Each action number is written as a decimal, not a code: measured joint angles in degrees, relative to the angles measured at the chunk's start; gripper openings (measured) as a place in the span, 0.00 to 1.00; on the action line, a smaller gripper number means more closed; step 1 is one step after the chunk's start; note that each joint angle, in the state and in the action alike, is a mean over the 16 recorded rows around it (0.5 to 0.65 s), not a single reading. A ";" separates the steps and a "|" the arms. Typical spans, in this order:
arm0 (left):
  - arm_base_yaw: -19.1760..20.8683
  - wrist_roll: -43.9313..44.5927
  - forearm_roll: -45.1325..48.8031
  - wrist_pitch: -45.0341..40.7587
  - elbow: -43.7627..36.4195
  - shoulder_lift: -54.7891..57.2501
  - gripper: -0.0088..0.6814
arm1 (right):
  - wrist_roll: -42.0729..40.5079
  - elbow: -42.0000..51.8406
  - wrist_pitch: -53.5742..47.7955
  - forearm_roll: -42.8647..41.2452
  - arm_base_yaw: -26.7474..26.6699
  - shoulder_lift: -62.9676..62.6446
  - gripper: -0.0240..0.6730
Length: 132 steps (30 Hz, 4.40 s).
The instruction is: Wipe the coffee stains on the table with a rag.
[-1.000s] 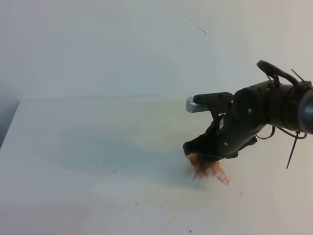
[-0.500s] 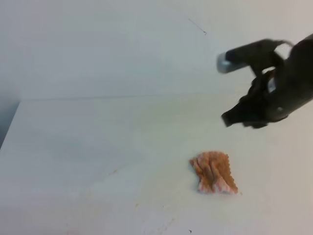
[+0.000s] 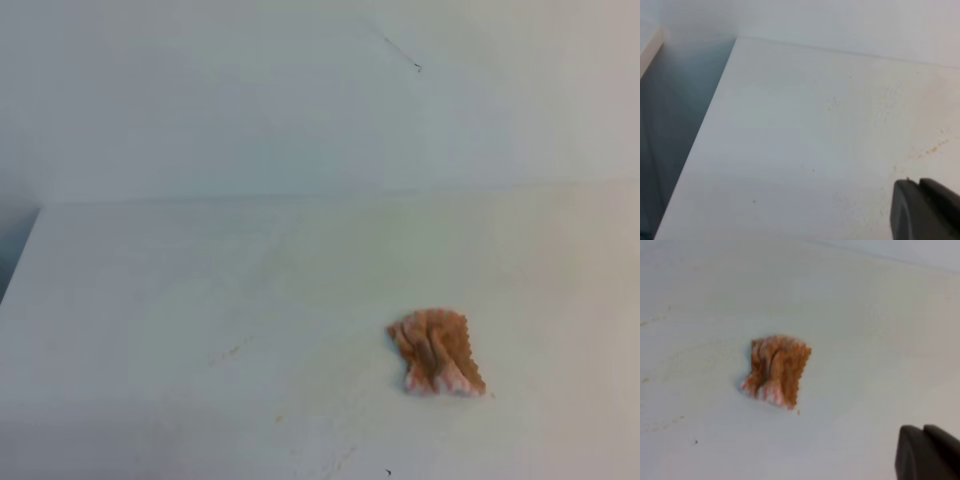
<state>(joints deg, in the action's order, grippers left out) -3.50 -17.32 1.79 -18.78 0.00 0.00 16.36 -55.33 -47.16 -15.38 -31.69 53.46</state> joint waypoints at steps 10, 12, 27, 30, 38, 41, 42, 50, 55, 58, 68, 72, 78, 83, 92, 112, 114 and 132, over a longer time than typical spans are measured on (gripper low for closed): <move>0.00 0.00 0.00 0.00 0.00 0.00 0.01 | 0.77 26.85 14.54 0.64 -0.19 -19.79 0.04; 0.00 0.00 0.00 0.00 0.00 0.00 0.01 | 0.74 31.02 17.02 0.66 -0.19 -21.93 0.03; 0.00 -0.01 0.00 0.00 0.00 0.00 0.01 | 0.58 43.09 23.24 -0.10 -0.05 -26.17 0.03; 0.00 -0.01 0.00 0.00 0.00 0.00 0.01 | 0.58 43.35 23.77 -0.28 1.18 -27.61 0.03; 0.00 -0.01 0.00 0.00 0.00 0.00 0.01 | 0.63 46.33 26.80 0.40 11.77 -36.81 0.03; 0.00 0.00 0.00 0.00 0.00 0.00 0.01 | 0.66 48.10 28.12 1.76 17.87 -41.34 0.03; 0.00 0.00 0.00 0.00 0.00 0.00 0.01 | 0.67 48.72 28.58 2.40 20.03 -42.76 0.03; 0.00 0.00 0.00 0.00 0.00 0.00 0.01 | 0.78 52.48 29.80 7.70 33.05 -51.10 0.03; 0.00 0.00 0.00 0.00 0.00 0.00 0.01 | 0.81 53.19 29.23 9.90 36.07 -52.90 0.03; 0.00 0.00 0.00 0.00 0.00 0.00 0.01 | 0.78 53.29 28.40 9.88 36.65 -53.42 0.03; 0.00 0.00 0.00 0.01 0.00 0.00 0.01 | -0.92 54.52 27.87 9.05 35.95 -53.70 0.03; 0.00 -0.02 0.00 0.03 0.00 0.00 0.01 | -3.89 55.07 28.35 9.27 35.30 -53.72 0.03; 0.00 -0.03 0.00 0.05 0.00 0.00 0.01 | -9.68 55.51 29.53 10.39 34.38 -53.73 0.03; 0.00 -0.03 0.00 0.06 0.00 0.00 0.01 | -14.11 55.50 29.47 10.75 34.15 -53.74 0.03; 0.00 -0.02 0.00 0.06 0.00 0.00 0.01 | -16.36 55.50 29.48 10.86 34.15 -53.74 0.03; 0.00 -0.02 -0.11 0.13 -0.16 -0.10 0.01 | -15.77 55.82 29.83 10.94 34.14 -54.05 0.03; 0.00 -0.02 -0.13 0.13 -0.16 -0.10 0.01 | -15.67 55.82 29.83 10.94 34.14 -54.05 0.03; 0.00 -0.02 -0.21 0.06 0.00 0.00 0.01 | -15.53 56.45 30.35 11.09 34.24 -54.50 0.03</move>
<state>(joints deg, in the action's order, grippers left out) -3.50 -17.35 1.58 -18.72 0.00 0.00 0.83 1.13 -16.81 -4.29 2.55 -1.04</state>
